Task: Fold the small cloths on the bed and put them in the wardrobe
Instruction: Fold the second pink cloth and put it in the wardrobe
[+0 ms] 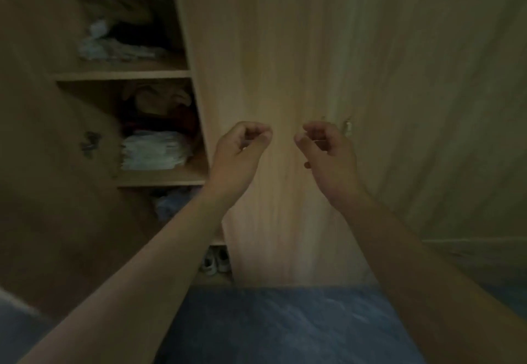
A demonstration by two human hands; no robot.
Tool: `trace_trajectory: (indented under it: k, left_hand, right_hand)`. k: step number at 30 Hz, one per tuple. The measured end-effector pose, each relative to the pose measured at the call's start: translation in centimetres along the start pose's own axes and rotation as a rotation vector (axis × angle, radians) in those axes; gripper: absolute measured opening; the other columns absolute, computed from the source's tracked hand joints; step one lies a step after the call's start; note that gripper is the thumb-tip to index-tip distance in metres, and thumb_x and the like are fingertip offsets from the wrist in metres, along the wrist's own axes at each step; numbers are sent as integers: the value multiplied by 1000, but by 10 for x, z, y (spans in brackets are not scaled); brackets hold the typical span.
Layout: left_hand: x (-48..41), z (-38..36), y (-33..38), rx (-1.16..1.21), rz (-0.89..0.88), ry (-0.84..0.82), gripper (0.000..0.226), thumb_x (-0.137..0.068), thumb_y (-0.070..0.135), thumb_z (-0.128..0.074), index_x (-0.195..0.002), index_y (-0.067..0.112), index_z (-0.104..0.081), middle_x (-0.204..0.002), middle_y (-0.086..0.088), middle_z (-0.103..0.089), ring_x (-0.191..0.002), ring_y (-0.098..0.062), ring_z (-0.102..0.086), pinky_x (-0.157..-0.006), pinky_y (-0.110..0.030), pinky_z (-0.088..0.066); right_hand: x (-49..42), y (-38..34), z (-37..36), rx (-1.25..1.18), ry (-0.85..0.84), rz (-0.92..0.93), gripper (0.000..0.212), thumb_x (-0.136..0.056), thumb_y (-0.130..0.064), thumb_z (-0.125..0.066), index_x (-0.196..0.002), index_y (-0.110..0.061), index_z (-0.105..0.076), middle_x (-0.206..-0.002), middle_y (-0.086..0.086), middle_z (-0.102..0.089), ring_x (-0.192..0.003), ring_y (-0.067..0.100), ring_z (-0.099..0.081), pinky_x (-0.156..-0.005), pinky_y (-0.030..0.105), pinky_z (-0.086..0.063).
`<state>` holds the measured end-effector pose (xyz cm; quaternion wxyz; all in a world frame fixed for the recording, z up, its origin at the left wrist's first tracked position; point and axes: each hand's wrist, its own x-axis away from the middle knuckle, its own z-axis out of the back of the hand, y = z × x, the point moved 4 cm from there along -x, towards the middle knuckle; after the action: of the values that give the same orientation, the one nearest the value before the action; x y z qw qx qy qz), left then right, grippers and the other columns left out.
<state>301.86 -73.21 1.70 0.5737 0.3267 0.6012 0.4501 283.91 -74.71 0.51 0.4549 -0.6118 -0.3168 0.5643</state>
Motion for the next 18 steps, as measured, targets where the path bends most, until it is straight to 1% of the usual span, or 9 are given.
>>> trace_trajectory:
  k: [2, 4, 5, 7, 9, 10, 13, 16, 18]
  left_hand:
    - [-18, -54, -3, 37, -7, -73, 20, -76, 48, -68, -90, 34, -73, -107, -2, -76, -107, -25, -68, -100, -51, -53]
    - [-36, -115, -4, 79, -9, -165, 21, -75, 47, -68, -90, 32, -73, -106, -4, -77, -105, -25, -69, -95, -45, -57]
    - [-43, -141, -5, 92, -2, -198, 20, -75, 47, -68, -89, 33, -73, -106, -4, -77, -103, -22, -71, -89, -40, -60]
    - [-59, -202, -7, 135, -5, -283, 17, -76, 45, -69, -88, 34, -73, -105, -4, -77, -96, -13, -71, -78, -29, -58]
    - [-69, -233, -11, 150, -11, -296, 17, -77, 43, -69, -89, 31, -72, -105, -3, -77, -94, -10, -70, -77, -25, -55]
    - [-75, -258, -14, 172, -13, -327, 19, -77, 44, -68, -89, 30, -71, -105, -2, -77, -96, -11, -70, -80, -26, -56]
    - [-90, -330, -16, 242, -42, -440, 18, -77, 43, -69, -88, 30, -72, -104, -3, -76, -106, -23, -70, -96, -43, -55]
    - [-102, -395, -20, 272, -70, -568, 11, -80, 43, -69, -89, 37, -74, -104, 3, -77, -104, -15, -71, -99, -45, -56]
    - [-112, -437, -24, 301, -76, -650, 11, -81, 44, -69, -91, 40, -74, -104, 7, -77, -104, -11, -71, -99, -44, -56]
  right_hand:
    - [-18, 10, 46, 30, 67, -2, 19, -80, -43, -73, -97, -36, -68, -88, -17, -69, -79, 3, -64, -75, 49, -59]
    - [-38, 21, 100, 72, 157, -3, 18, -82, -39, -73, -99, -33, -68, -90, -13, -70, -80, 4, -65, -74, 50, -59]
    - [-46, 26, 123, 93, 198, -9, 19, -83, -37, -72, -100, -31, -68, -91, -11, -69, -81, 5, -66, -75, 50, -59]
    - [-63, 36, 176, 140, 282, -30, 22, -84, -36, -72, -104, -28, -69, -95, -10, -69, -87, 11, -67, -77, 51, -59]
    - [-71, 40, 202, 162, 315, -44, 24, -84, -35, -71, -106, -25, -69, -97, -8, -69, -90, 16, -67, -78, 52, -58]
    - [-76, 44, 222, 184, 347, -47, 24, -85, -35, -71, -106, -24, -69, -97, -7, -69, -91, 16, -67, -78, 51, -58]
    - [-89, 51, 278, 227, 443, -57, 23, -86, -33, -71, -107, -24, -68, -97, -6, -68, -91, 16, -67, -78, 50, -59]
    - [-102, 59, 325, 272, 530, -80, 24, -86, -38, -70, -108, -28, -67, -99, -8, -68, -92, 10, -67, -78, 46, -61]
    - [-112, 65, 354, 312, 582, -89, 24, -86, -42, -69, -108, -33, -66, -100, -11, -68, -92, 6, -67, -78, 41, -62]
